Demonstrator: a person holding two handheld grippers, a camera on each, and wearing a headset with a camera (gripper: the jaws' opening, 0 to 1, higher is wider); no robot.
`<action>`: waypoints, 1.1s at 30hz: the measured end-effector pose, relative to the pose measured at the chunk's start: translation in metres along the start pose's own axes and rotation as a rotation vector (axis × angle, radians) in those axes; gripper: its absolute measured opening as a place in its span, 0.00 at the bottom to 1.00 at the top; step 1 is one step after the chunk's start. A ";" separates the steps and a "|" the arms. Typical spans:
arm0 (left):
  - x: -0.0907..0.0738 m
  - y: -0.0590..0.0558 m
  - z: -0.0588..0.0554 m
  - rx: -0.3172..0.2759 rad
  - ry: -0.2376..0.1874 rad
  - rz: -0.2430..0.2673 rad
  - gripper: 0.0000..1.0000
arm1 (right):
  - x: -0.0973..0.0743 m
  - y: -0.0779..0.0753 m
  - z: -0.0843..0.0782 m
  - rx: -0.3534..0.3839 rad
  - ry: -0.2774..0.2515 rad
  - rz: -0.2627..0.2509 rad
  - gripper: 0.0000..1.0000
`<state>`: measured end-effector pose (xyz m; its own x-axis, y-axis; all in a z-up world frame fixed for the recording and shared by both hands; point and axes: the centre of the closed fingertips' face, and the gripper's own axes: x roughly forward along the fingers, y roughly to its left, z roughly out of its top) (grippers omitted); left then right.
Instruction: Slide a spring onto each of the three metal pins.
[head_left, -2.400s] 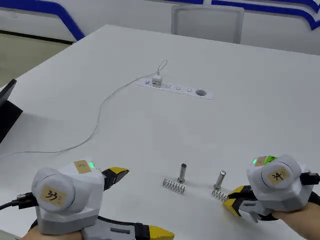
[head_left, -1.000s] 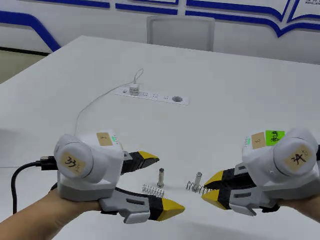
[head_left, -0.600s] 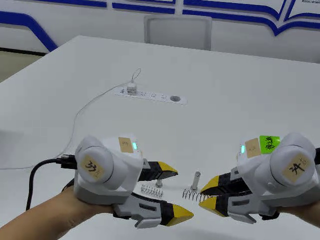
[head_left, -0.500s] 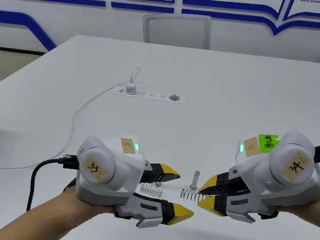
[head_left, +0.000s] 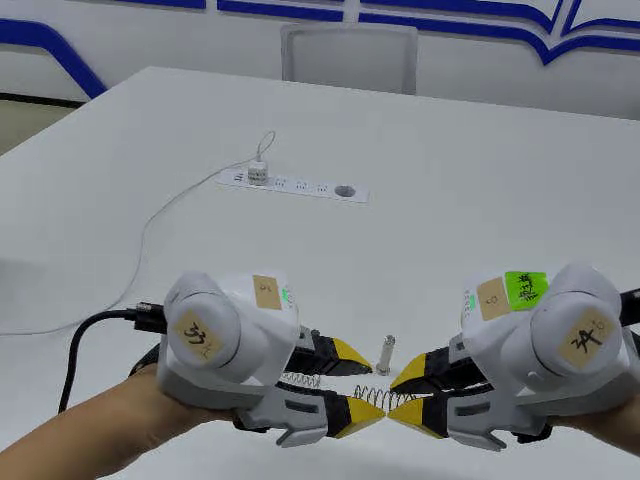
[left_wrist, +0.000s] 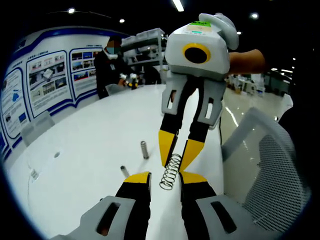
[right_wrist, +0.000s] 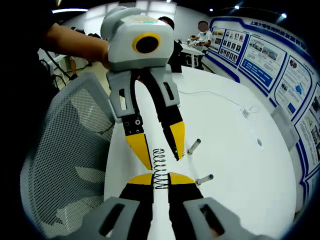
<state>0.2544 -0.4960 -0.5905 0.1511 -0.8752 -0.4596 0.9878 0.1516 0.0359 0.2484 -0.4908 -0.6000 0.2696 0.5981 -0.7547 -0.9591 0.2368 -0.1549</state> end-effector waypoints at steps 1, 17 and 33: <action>0.000 -0.001 0.000 0.000 0.002 -0.004 0.19 | 0.000 0.000 0.000 -0.002 -0.001 0.000 0.11; 0.001 -0.004 -0.002 0.123 0.037 0.002 0.11 | -0.002 0.000 0.004 -0.053 -0.002 -0.006 0.11; -0.004 -0.005 0.001 0.130 0.018 0.004 0.10 | -0.004 -0.005 -0.004 -0.028 -0.038 0.007 0.18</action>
<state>0.2490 -0.4932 -0.5878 0.1554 -0.8659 -0.4754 0.9840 0.0933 0.1518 0.2522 -0.4977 -0.5992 0.2654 0.6284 -0.7312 -0.9629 0.2112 -0.1681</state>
